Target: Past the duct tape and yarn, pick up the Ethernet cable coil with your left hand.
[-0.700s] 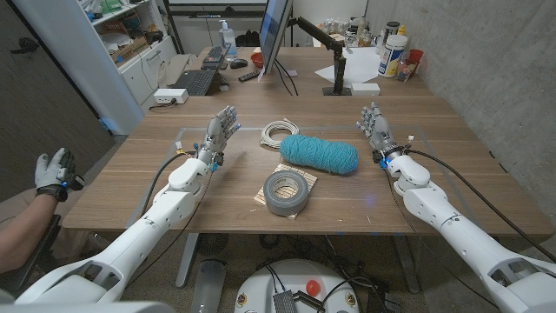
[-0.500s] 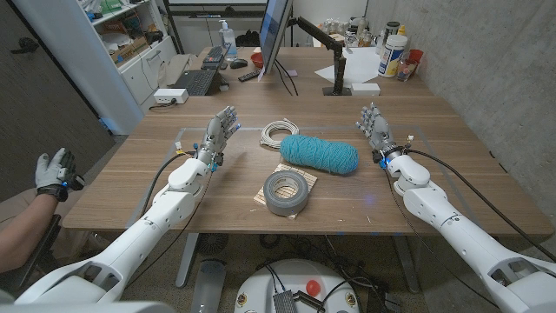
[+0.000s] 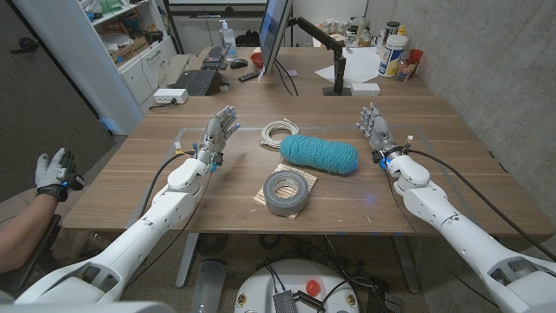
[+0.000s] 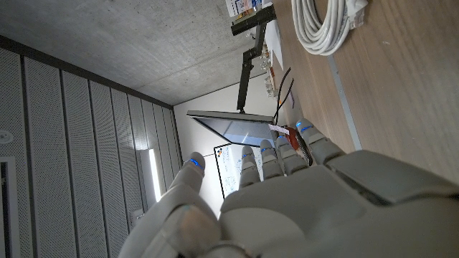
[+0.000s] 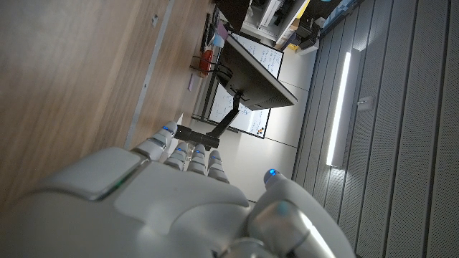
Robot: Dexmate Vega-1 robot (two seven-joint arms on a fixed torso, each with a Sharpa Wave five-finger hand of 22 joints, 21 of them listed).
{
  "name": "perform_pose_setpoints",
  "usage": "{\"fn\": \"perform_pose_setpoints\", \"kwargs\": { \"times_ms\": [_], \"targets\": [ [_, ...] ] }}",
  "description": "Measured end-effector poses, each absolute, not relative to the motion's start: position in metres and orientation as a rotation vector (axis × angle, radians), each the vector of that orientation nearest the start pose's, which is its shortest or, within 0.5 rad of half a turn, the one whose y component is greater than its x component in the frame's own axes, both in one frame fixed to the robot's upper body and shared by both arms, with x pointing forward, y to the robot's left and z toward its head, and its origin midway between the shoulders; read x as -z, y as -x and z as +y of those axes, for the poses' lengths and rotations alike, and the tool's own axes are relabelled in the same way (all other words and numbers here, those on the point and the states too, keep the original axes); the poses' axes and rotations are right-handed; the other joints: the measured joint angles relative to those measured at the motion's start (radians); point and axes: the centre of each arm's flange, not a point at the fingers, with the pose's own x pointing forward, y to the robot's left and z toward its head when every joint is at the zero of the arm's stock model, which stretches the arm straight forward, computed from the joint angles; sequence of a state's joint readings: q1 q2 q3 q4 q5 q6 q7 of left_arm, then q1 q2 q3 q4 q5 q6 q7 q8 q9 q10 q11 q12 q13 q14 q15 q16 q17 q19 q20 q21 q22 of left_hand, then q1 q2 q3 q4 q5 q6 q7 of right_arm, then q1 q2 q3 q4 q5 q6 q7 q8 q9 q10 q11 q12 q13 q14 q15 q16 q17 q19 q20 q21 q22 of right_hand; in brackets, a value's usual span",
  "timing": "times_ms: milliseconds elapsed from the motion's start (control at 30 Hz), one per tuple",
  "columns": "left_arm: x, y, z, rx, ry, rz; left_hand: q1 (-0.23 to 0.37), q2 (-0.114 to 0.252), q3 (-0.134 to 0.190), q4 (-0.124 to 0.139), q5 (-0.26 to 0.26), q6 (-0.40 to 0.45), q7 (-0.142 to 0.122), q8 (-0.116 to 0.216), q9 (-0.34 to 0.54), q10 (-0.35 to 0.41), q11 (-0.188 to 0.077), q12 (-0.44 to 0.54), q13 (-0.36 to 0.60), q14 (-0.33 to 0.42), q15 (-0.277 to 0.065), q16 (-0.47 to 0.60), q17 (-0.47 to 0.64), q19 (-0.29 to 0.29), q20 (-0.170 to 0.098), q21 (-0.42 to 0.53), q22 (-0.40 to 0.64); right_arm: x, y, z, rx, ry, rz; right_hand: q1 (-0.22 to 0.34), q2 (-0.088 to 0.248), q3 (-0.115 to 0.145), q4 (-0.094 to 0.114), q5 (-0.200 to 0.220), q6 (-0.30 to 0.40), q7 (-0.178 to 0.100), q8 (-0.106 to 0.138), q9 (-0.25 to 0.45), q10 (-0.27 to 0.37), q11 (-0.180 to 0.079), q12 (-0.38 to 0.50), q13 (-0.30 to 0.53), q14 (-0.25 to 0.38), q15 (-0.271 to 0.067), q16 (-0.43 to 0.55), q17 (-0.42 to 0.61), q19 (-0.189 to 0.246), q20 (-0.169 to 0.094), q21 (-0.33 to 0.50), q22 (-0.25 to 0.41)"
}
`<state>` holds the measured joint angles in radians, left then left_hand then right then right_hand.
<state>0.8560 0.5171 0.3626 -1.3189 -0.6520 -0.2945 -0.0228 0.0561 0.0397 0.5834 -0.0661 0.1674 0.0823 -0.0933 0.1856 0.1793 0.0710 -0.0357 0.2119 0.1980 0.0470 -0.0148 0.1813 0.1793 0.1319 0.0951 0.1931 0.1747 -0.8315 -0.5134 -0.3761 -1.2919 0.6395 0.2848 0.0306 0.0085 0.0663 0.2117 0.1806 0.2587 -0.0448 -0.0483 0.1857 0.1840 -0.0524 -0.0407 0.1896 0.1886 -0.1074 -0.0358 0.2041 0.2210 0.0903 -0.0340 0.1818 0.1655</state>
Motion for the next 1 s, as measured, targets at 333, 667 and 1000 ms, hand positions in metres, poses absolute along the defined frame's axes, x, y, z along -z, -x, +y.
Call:
{"fn": "perform_pose_setpoints", "kwargs": {
  "times_ms": [333, 667, 1000],
  "targets": [
    [0.0288, -0.6477, 0.2938, 0.208, 0.060, -0.607, 0.000, 0.000, 0.000, 0.000, 0.000, 0.000, 0.000, 0.000, 0.000, 0.004, 0.004, 0.000, 0.000, 0.000, 0.000, 0.000, 0.000, 0.006, -0.006, 0.000, 0.000, 0.0273, -0.6551, -0.2907, -0.205, -0.024, -0.587, 0.000, 0.000, 0.004, -0.004, 0.000, 0.013, 0.005, 0.008, 0.000, 0.011, 0.011, 0.008, 0.000, 0.000, 0.000, 0.000, 0.000, 0.007, -0.007, 0.000, 0.000],
    [0.0300, -0.6465, 0.2954, 0.207, 0.058, -0.606, 0.000, 0.000, 0.003, -0.003, 0.000, 0.004, -0.004, 0.000, 0.000, 0.007, 0.000, 0.000, 0.000, 0.000, 0.000, 0.000, 0.000, 0.007, -0.015, 0.000, 0.000, 0.0268, -0.6548, -0.2906, -0.206, -0.024, -0.591, 0.000, 0.000, 0.004, -0.004, 0.000, 0.017, 0.009, 0.008, 0.000, 0.011, 0.011, 0.008, 0.000, 0.000, 0.000, 0.000, 0.000, 0.007, -0.007, 0.000, 0.000],
    [0.0261, -0.6434, 0.3001, 0.201, 0.040, -0.612, 0.000, 0.000, 0.003, -0.003, 0.000, 0.005, -0.005, 0.000, 0.000, 0.007, 0.000, 0.000, 0.000, 0.000, 0.000, 0.000, 0.000, 0.007, -0.015, 0.000, 0.000, 0.0264, -0.6547, -0.2913, -0.204, -0.025, -0.592, 0.000, 0.000, 0.007, -0.001, 0.000, 0.017, 0.009, 0.008, 0.000, 0.011, 0.011, 0.008, 0.000, 0.000, 0.000, 0.000, 0.000, 0.007, -0.007, 0.000, 0.000]
  ]
}}
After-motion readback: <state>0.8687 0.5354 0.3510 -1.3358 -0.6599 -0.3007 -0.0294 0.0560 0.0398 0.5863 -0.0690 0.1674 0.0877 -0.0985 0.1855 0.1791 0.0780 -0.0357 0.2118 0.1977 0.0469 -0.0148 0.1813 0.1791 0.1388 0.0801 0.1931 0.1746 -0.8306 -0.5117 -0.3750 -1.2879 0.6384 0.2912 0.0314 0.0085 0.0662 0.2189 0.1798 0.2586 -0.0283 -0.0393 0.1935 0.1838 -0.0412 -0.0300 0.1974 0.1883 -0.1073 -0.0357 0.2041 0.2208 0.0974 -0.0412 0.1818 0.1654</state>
